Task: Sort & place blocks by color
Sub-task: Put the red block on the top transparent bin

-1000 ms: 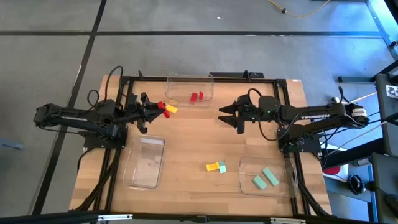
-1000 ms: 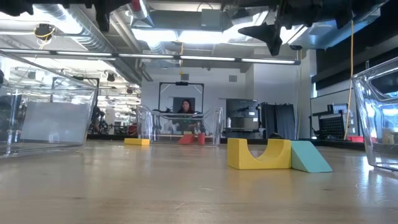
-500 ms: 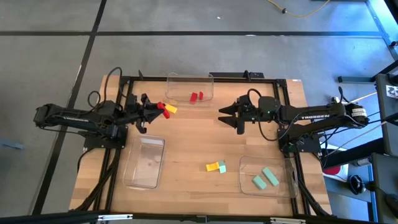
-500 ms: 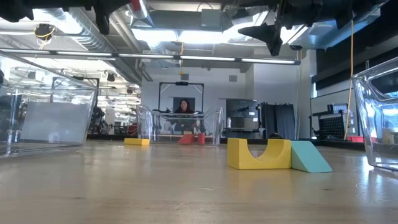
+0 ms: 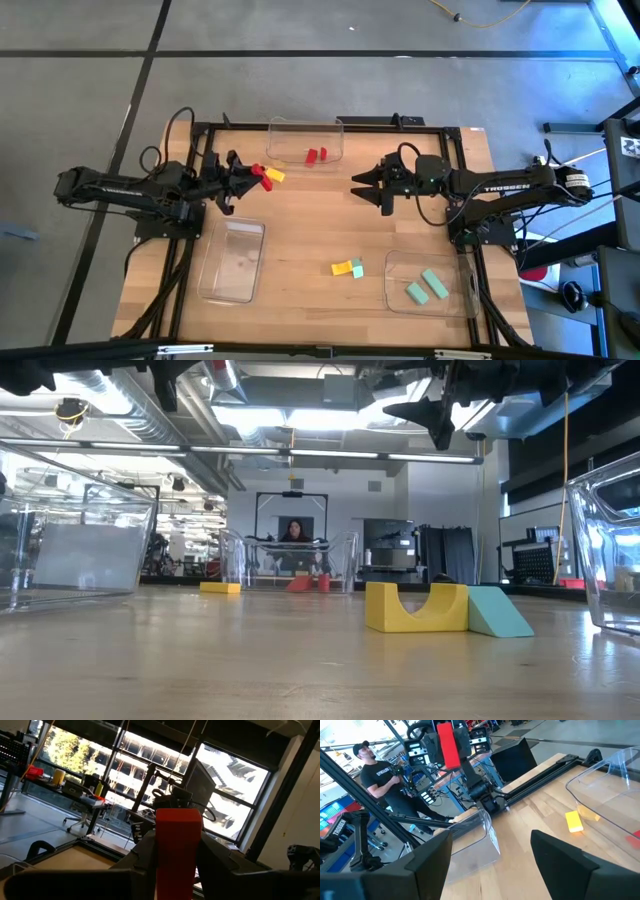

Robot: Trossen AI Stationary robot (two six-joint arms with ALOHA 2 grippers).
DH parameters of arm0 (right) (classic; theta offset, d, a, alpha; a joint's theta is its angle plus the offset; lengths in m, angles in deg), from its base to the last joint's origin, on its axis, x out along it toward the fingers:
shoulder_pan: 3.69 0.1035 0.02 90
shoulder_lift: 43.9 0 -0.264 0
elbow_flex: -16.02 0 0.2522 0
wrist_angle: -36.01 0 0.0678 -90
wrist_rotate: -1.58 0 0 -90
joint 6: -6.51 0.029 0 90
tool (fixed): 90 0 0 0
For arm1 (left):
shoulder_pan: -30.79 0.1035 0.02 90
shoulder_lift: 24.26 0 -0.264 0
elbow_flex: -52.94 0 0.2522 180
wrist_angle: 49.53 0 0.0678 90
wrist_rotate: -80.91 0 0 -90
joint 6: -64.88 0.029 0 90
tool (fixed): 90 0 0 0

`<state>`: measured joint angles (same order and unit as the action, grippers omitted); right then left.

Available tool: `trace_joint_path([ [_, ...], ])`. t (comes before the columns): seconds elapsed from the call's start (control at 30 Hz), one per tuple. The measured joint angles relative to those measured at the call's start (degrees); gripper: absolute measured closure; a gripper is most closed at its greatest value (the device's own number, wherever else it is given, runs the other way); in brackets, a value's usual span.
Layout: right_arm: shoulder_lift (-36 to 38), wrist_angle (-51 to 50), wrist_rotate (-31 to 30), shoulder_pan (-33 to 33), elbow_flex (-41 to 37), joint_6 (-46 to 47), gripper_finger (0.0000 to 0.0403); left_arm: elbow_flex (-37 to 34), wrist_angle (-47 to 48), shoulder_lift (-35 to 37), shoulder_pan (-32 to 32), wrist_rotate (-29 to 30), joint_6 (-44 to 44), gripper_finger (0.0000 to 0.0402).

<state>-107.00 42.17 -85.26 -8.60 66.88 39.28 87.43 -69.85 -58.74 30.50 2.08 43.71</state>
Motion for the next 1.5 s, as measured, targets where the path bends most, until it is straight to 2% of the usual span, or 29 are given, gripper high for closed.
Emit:
trace_joint_path([
  [0.43, -0.01, 0.0, 0.46, 0.0, 0.0, -0.16, 0.0131, 0.0, 0.11, -0.01, -0.31, -0.44, -0.89, 0.0311],
  [1.07, -0.01, 0.0, 1.46, 0.0, 0.0, -0.01, 0.0131, -0.02, 1.53, -0.01, -0.28, -4.95, -2.31, 0.0311],
  [1.5, -0.01, 0.0, 1.45, 0.0, 0.0, -0.01, 0.0131, -0.02, 3.31, -0.01, -0.26, -4.92, -2.67, 0.0311],
])
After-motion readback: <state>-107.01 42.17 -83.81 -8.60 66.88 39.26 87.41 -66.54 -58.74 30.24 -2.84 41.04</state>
